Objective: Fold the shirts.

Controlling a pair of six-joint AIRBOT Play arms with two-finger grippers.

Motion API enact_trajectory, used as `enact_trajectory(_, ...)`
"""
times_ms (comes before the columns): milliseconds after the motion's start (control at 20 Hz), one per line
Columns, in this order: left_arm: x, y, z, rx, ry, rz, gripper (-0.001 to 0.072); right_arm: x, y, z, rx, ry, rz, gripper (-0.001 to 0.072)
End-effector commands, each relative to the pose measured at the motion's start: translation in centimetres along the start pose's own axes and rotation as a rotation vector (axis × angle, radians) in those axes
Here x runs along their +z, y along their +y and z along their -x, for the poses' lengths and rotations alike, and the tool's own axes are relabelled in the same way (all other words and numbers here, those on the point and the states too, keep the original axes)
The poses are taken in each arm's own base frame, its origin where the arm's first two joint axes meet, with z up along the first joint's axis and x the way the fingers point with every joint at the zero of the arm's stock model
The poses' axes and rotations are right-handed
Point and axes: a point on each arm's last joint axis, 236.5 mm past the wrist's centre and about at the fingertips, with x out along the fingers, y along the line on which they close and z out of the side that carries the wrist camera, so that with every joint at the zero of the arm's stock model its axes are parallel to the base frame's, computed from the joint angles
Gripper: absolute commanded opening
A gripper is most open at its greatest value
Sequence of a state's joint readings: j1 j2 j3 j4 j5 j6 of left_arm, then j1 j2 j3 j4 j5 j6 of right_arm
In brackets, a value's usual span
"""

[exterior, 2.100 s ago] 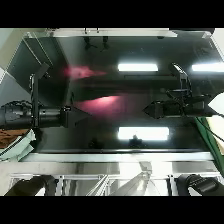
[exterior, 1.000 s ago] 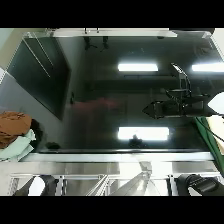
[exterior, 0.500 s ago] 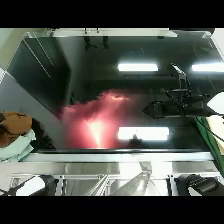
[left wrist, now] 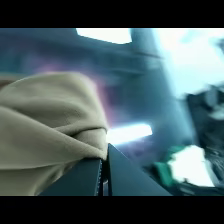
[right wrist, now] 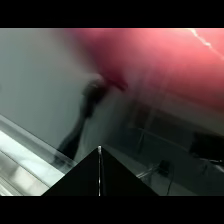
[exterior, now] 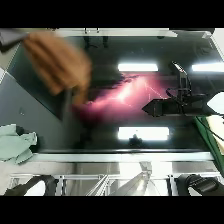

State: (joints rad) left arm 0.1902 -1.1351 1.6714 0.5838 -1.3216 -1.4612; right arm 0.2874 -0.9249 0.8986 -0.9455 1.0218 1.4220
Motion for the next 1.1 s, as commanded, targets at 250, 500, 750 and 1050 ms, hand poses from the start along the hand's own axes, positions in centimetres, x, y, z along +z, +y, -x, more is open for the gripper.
enact_trajectory(250, -7.9, -1.9, -5.1, 0.015, 0.241, 0.003, 0.0013, -0.7, 0.2, 0.0, 0.007, 0.032, 0.0, 0.0031)
enact_trajectory(500, -12.6, 8.9, -5.6, 0.294, 0.361, 0.057, 0.0717, -1.9, -1.0, 1.4, -0.009, 0.087, -0.033, 0.0412)
enact_trajectory(750, -15.9, 15.1, -2.8, 0.414, 0.447, 0.206, 0.0716, -1.7, -8.0, 5.7, -0.111, 0.061, -0.192, 0.0414)
enact_trajectory(1050, -30.0, 19.6, -2.3, 0.432, 0.728, 0.401, 0.0697, -0.8, -18.6, -0.9, -0.137, 0.09, -0.357, 0.0413)
